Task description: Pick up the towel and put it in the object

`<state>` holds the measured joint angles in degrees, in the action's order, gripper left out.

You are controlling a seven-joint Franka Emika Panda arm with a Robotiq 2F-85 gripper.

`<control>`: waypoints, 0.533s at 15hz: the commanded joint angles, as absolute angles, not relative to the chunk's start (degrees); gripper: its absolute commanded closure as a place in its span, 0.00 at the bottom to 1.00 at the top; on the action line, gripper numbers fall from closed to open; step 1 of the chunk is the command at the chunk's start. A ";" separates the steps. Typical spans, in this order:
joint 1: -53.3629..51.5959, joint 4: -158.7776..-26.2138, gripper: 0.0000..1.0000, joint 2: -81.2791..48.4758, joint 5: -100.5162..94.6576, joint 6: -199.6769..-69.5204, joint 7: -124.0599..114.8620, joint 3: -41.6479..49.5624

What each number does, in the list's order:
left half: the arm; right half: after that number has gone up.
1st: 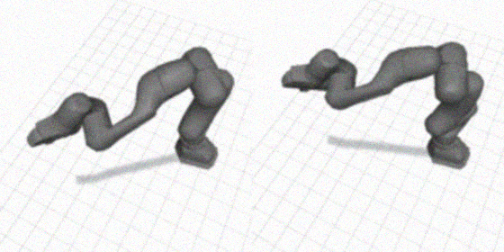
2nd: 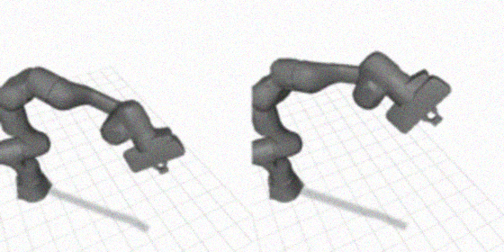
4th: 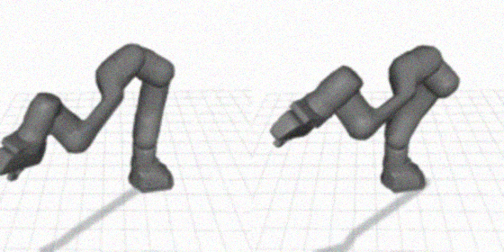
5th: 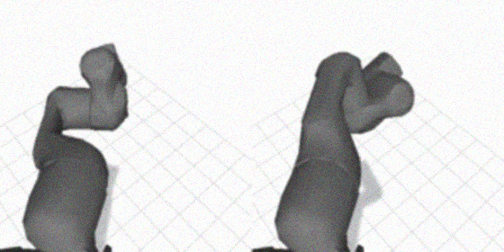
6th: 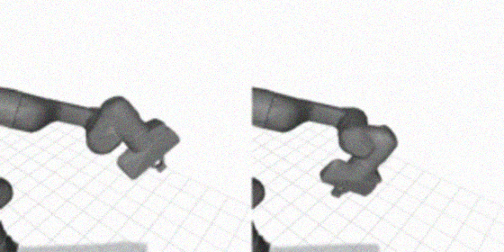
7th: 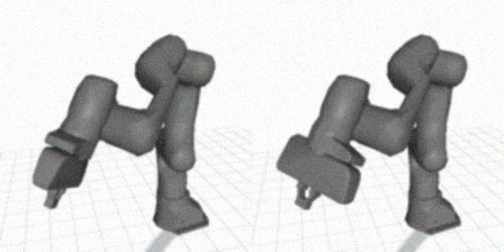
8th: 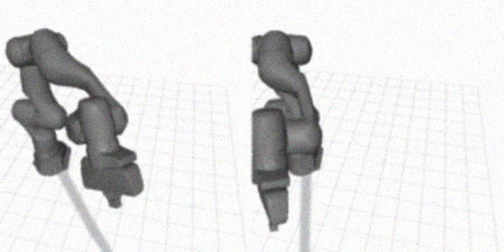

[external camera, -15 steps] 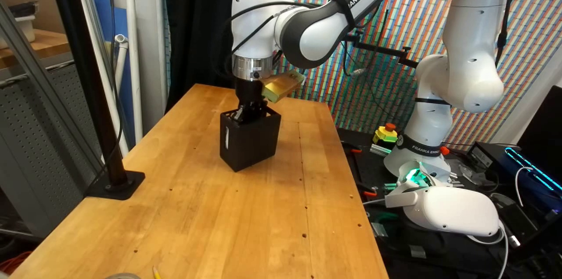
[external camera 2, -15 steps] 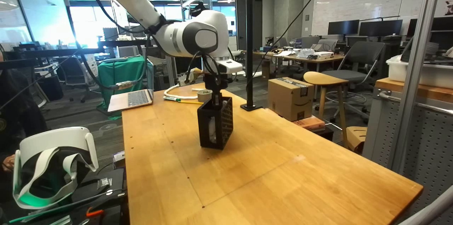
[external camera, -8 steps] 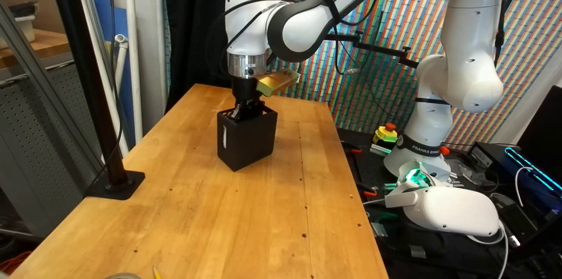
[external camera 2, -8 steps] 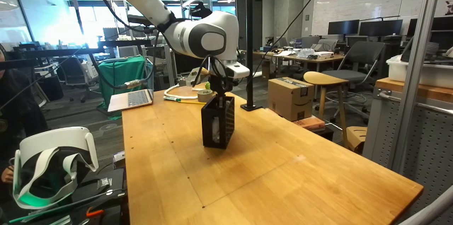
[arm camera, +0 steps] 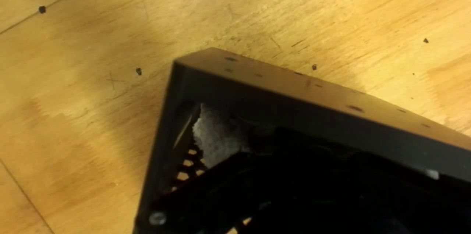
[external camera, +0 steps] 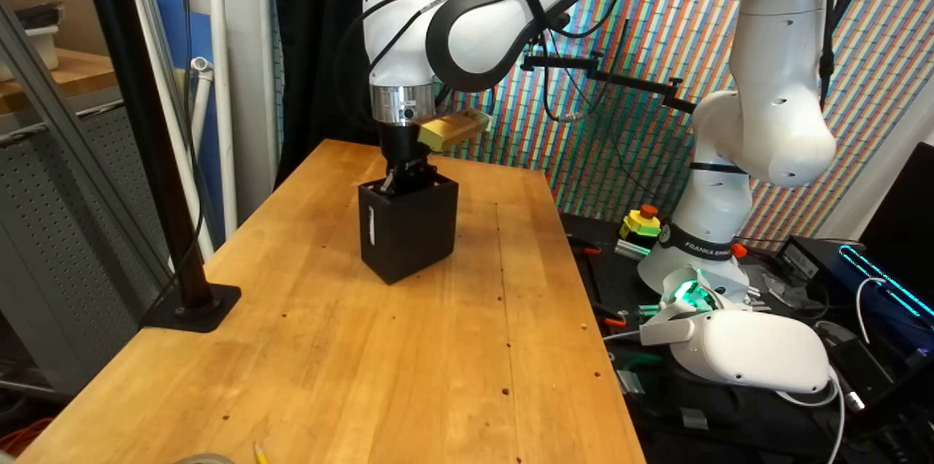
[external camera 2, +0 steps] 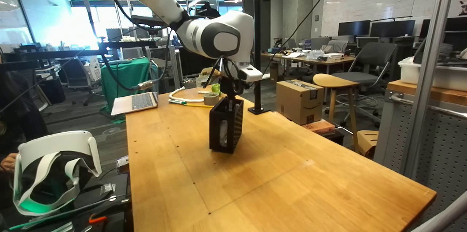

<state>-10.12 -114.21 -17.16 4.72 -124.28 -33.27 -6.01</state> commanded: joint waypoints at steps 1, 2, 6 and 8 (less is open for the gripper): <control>-12.14 -113.86 0.97 -17.46 1.39 -124.01 -35.73 -4.82; -12.86 -114.36 0.96 -16.46 -0.35 -124.13 -36.90 -4.75; -15.57 -115.70 0.96 -13.42 -7.63 -123.91 -42.66 -5.19; -16.56 -115.80 0.97 -12.66 -10.45 -123.71 -45.45 -5.47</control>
